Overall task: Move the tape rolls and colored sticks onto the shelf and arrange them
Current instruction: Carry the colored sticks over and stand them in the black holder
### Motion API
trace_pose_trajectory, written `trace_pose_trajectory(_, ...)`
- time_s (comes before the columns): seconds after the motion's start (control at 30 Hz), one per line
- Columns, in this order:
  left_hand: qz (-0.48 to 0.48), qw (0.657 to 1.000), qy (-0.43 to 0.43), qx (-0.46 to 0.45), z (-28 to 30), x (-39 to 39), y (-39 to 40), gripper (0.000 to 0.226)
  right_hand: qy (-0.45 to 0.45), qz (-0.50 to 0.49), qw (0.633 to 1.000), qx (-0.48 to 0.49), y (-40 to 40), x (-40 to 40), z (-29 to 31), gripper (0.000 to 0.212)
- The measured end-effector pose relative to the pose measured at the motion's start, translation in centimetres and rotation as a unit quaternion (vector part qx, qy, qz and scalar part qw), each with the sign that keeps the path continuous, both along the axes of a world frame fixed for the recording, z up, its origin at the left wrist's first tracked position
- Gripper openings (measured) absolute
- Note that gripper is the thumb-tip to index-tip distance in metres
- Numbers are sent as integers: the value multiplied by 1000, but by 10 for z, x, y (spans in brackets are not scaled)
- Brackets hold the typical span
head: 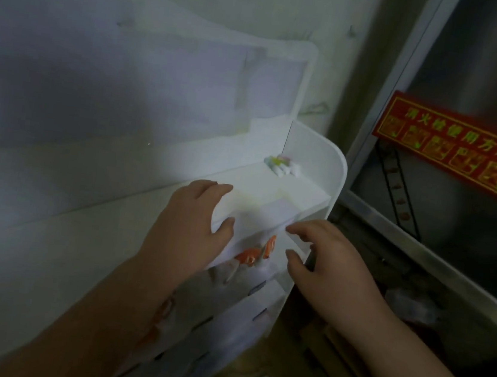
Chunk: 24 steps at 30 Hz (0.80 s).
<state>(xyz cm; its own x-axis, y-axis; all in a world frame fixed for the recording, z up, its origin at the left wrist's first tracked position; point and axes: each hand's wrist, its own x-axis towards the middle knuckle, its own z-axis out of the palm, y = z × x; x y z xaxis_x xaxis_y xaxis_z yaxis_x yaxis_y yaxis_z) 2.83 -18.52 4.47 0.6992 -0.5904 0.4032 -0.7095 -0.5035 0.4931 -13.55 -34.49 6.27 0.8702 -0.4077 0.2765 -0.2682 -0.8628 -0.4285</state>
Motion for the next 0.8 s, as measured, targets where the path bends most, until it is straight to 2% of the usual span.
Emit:
trace_pose_trajectory(0.37,-12,1000,-3,-11,-11,73,-43,45,26,-38,999,12,-46,75,-17,35)
trace_pose_trajectory(0.8,-14,999,28,16,-26,116,-93,47,65,-41,997,20,-136,133,-46,34)
